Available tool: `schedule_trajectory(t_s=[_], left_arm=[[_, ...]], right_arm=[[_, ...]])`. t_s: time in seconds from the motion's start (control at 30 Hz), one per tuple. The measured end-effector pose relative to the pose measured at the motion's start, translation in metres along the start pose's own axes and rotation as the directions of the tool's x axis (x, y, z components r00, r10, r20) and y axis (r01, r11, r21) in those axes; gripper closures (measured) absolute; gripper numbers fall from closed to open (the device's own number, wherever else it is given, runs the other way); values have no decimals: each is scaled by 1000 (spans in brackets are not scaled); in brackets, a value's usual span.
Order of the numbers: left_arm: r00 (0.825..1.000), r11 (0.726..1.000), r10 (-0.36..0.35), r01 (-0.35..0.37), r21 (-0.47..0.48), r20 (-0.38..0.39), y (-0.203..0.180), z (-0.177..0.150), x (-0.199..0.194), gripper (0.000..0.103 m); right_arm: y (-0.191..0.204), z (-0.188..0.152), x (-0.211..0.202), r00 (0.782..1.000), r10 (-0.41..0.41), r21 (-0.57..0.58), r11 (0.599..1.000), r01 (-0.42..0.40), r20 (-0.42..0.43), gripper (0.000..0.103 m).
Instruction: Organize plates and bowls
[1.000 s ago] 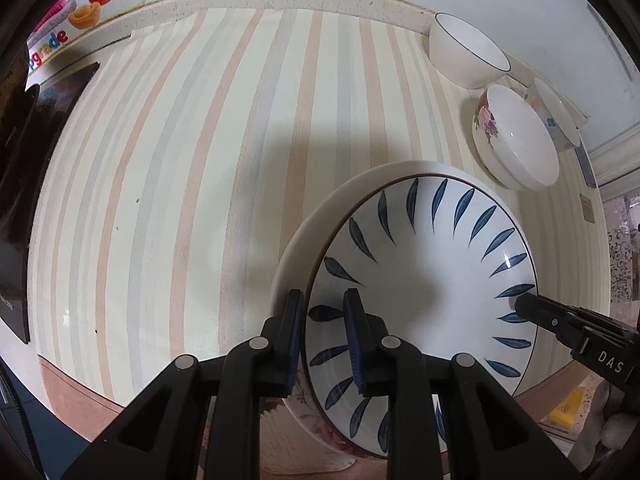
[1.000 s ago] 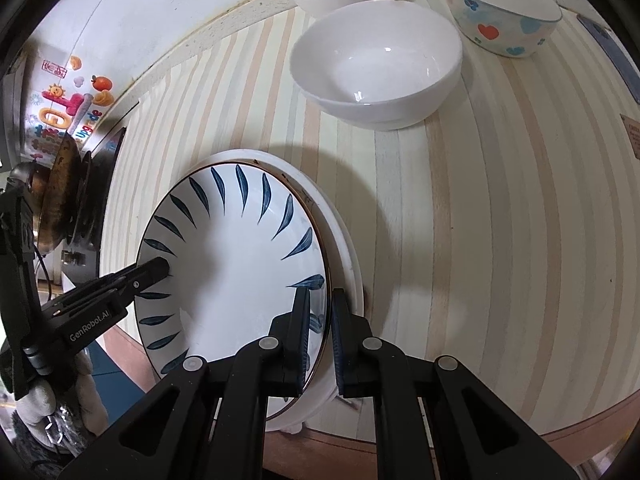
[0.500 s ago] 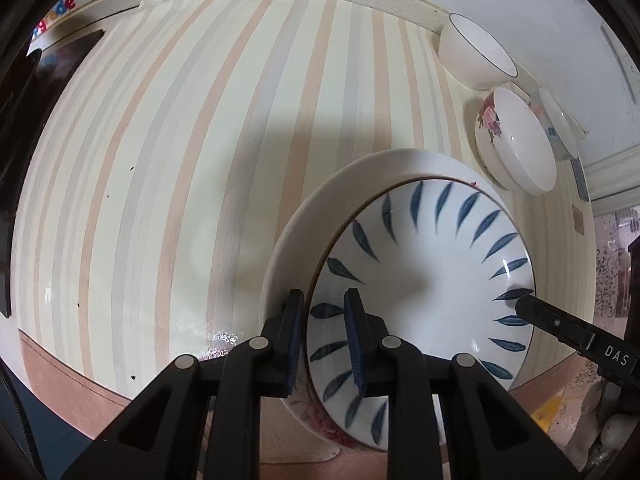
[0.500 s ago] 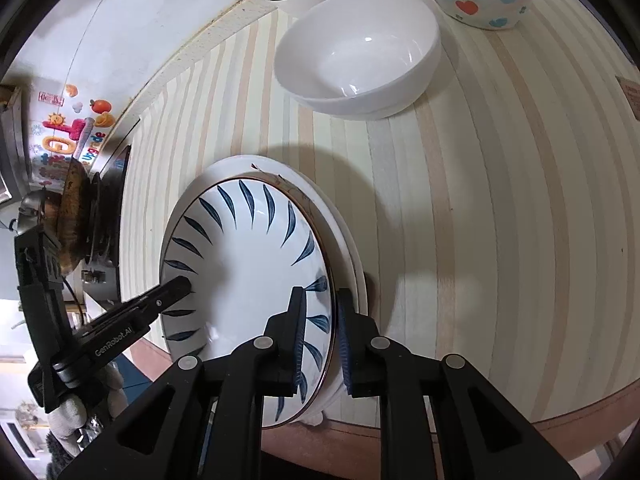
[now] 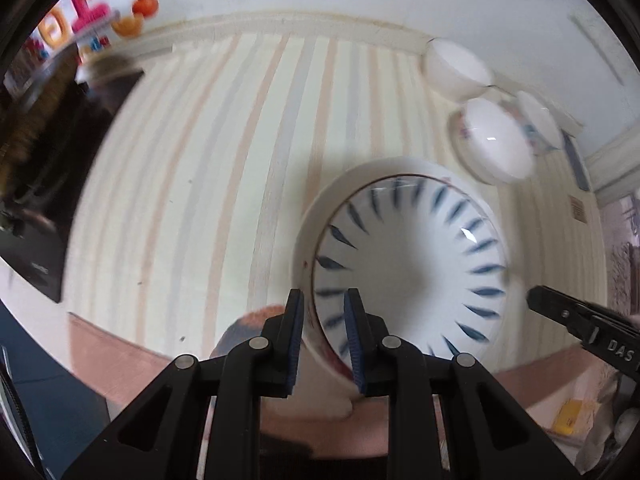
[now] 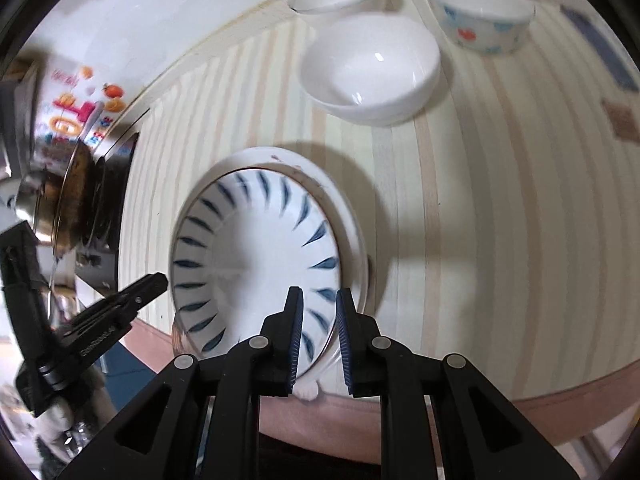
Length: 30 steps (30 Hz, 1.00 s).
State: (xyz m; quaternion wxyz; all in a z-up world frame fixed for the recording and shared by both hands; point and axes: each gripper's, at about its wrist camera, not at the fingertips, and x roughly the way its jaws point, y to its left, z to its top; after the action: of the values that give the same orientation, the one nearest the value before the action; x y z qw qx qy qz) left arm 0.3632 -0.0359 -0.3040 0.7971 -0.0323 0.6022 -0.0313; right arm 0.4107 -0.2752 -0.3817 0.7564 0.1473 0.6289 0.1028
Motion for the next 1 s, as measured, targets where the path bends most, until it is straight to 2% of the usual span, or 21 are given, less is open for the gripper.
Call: schedule_trajectory(t_s=[0.07, 0.17, 0.27, 0.43, 0.67, 0.77, 0.8, 0.87, 1.0], left_arm=[[1000, 1000, 10, -10, 12, 7, -4, -9, -20, 84], [1000, 1000, -21, 21, 13, 22, -10, -22, -55, 84], [998, 999, -40, 39, 17, 44, -18, -28, -83, 83], [995, 996, -75, 72, 57, 59, -17, -36, -119, 82], [989, 986, -135, 127, 112, 66, -15, -34, -143, 82], [985, 981, -155, 143, 130, 82, -15, -30, -144, 74], [984, 981, -153, 140, 134, 92, -15, -28, -143, 73], [984, 981, -138, 120, 152, 112, -18, -22, -137, 73], [984, 985, -87, 63, 159, 153, -28, -2, -121, 73]], right_arm=[[12, -8, -18, 1000, 0, -32, 999, 0, 20, 84], [33, -25, -51, 999, 7, -80, 997, -4, 45, 80], [49, -41, -85, 997, 10, -117, 993, -1, 81, 69], [64, -61, -125, 994, 17, -135, 991, -2, 109, 67], [79, -81, -150, 993, 9, -104, 995, 4, 118, 67], [81, -85, -155, 993, 31, -74, 997, -23, 113, 63], [81, -84, -156, 993, 39, -65, 997, -32, 114, 56], [78, -82, -157, 991, 49, -52, 998, -42, 126, 52], [58, -63, -150, 987, 49, 11, 999, -51, 153, 52]])
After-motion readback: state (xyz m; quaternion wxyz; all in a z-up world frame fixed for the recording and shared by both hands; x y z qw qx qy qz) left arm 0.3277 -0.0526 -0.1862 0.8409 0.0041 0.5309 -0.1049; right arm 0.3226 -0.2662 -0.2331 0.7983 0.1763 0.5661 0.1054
